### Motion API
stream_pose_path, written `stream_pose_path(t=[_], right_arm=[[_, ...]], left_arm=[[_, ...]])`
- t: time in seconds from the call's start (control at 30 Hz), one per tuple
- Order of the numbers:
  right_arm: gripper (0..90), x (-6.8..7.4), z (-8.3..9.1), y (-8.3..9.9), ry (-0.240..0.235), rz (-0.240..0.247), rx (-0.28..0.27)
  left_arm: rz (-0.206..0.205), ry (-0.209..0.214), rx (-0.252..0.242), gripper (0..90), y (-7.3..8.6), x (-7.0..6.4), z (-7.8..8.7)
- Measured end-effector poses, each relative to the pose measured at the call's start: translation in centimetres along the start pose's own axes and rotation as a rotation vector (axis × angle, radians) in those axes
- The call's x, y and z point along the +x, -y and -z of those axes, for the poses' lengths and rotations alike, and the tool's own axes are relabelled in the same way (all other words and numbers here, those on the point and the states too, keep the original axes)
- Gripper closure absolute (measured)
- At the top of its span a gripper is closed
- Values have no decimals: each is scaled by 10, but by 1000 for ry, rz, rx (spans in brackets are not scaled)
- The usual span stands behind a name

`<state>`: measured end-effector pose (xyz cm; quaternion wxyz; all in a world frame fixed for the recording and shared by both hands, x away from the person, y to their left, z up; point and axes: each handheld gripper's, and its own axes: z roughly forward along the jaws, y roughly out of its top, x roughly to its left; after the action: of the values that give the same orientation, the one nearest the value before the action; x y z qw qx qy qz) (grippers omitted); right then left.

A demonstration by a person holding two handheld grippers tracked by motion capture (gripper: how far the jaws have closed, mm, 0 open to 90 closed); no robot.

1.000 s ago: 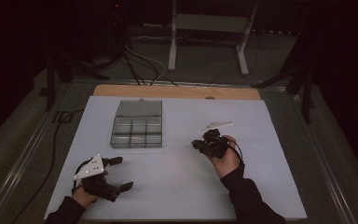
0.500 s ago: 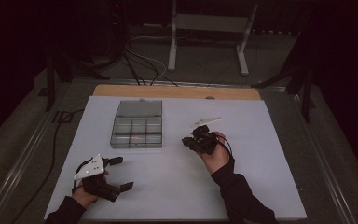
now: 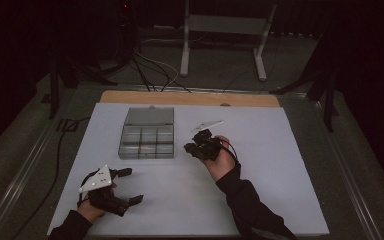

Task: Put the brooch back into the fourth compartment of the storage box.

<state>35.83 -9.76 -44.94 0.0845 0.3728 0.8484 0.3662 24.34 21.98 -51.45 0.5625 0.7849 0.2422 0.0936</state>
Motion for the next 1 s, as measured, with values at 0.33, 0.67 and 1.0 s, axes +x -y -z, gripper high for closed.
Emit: stream_pose_path(t=[0.33, 0.67, 1.0], right_arm=[[855, 12, -10, -19, -23, 23, 0], [855, 27, -23, -36, -47, 52, -8], [854, 41, -37, -56, -67, 64, -8]], left_arm=[[3, 2, -6, 13, -1, 0, 0], [1, 3, -3, 13, -1, 0, 0], [-5, 5, 1, 13, 0, 0, 0]])
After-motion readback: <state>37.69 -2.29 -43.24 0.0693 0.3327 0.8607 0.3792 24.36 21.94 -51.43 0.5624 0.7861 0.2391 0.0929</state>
